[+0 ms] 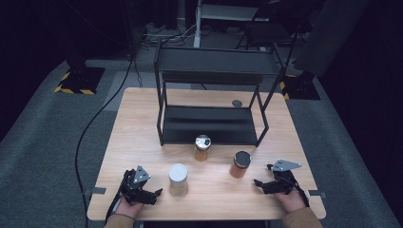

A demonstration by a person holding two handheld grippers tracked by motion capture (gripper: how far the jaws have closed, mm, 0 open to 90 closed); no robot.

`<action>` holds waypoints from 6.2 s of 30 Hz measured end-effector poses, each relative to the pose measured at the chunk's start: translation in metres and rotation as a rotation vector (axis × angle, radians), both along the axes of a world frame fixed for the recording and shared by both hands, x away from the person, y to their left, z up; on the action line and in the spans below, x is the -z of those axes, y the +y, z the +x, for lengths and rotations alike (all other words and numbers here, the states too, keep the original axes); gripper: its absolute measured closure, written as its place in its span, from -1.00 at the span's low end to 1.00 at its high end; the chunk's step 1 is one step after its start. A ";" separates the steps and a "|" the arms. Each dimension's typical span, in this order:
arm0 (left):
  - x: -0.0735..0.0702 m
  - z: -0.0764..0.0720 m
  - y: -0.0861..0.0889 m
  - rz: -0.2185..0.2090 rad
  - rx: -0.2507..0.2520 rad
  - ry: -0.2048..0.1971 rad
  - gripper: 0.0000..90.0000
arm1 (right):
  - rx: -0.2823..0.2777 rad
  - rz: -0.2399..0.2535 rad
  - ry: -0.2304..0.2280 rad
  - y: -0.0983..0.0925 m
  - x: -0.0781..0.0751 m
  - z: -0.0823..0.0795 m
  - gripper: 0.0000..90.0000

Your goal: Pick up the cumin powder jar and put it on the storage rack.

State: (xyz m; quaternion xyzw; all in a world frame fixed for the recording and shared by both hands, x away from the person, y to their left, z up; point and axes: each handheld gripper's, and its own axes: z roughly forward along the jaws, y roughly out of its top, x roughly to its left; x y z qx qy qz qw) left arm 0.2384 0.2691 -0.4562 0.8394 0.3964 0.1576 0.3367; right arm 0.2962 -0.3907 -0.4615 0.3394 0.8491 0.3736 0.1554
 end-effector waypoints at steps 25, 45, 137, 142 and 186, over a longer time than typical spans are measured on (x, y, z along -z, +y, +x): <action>-0.039 -0.022 0.002 -0.006 -0.002 -0.032 -0.82 | -0.006 0.001 0.001 -0.001 0.000 0.000 -0.82; -0.080 -0.055 -0.001 -0.052 0.020 -0.126 -0.81 | -0.007 0.001 0.001 -0.001 0.000 0.001 -0.82; -0.158 0.047 -0.060 -0.069 0.266 -0.049 -0.27 | 0.031 0.005 -0.003 0.000 0.001 -0.002 -0.79; -0.166 0.060 -0.062 -0.064 0.256 -0.040 -0.27 | 0.031 0.005 -0.003 0.000 0.001 -0.002 -0.79; -0.170 0.164 -0.088 0.006 0.097 -0.048 -0.27 | 0.019 0.003 -0.003 0.000 0.001 0.000 -0.80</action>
